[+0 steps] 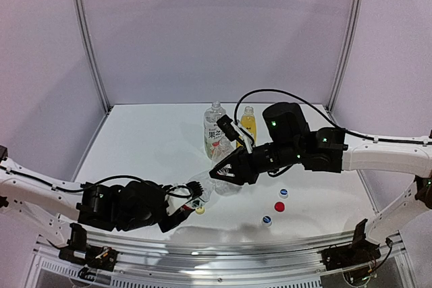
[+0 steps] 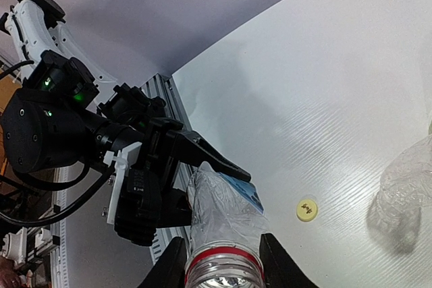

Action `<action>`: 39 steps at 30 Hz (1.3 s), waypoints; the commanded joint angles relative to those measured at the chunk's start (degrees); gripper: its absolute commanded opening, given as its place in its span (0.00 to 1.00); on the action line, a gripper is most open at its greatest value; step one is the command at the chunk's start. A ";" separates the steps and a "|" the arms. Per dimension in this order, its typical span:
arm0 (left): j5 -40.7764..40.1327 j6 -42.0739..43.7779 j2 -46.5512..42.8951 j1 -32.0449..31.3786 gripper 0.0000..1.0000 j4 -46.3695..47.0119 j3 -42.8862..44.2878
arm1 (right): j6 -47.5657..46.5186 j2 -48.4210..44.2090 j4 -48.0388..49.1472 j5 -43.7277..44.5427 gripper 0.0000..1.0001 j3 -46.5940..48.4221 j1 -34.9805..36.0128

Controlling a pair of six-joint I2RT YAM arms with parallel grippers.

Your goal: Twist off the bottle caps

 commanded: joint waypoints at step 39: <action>-17.03 -0.84 -18.49 0.17 0.81 1.92 -4.47 | 0.06 -1.96 -62.35 41.82 0.00 30.95 -1.38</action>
